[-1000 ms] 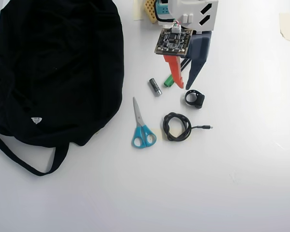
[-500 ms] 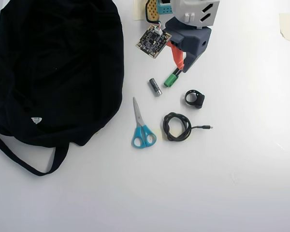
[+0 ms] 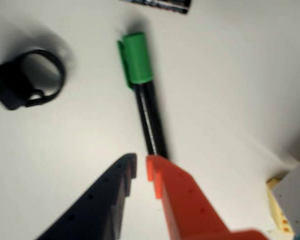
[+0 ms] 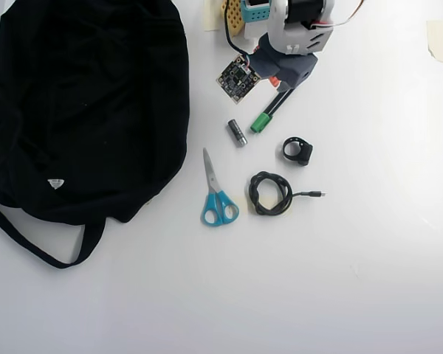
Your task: Put the green marker into the black bag
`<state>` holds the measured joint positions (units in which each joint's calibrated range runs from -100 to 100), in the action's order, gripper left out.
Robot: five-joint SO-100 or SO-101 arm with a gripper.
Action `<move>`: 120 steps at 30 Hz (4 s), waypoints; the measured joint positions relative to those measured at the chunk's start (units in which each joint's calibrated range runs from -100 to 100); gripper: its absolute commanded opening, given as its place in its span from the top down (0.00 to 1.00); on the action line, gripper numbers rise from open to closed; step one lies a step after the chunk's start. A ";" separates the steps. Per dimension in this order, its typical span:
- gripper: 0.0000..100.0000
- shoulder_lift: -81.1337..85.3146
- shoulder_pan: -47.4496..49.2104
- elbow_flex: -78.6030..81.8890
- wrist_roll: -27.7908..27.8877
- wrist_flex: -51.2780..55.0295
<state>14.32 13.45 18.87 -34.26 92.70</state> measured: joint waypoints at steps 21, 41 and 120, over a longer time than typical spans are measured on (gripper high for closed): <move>0.84 5.15 11.83 20.13 -1.17 -13.83; 0.79 4.73 12.34 31.76 -1.07 -34.09; 0.98 -3.32 7.05 5.50 9.28 -12.88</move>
<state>11.00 20.50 24.37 -24.98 79.82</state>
